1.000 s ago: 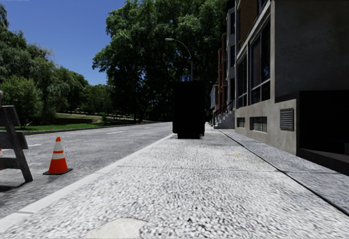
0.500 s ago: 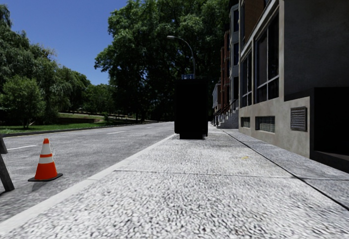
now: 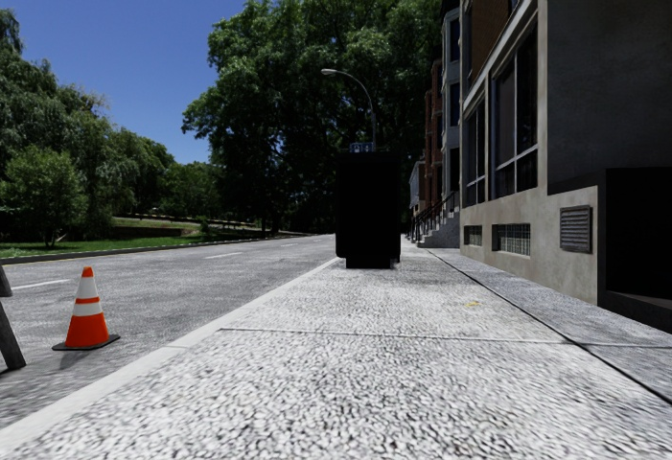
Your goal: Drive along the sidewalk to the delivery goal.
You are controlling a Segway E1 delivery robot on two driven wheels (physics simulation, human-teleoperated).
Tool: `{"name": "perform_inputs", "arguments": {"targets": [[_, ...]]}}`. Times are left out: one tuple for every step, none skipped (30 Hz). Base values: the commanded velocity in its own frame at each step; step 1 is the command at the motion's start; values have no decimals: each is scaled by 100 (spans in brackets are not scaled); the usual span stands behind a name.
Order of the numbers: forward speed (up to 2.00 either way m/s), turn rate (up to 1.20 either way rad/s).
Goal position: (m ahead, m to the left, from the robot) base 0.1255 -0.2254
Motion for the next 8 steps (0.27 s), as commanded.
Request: {"name": "perform_inputs", "arguments": {"targets": [[0,0],[0,0],[0,0],[0,0],[0,0],[0,0],[0,0],[0,0]]}}
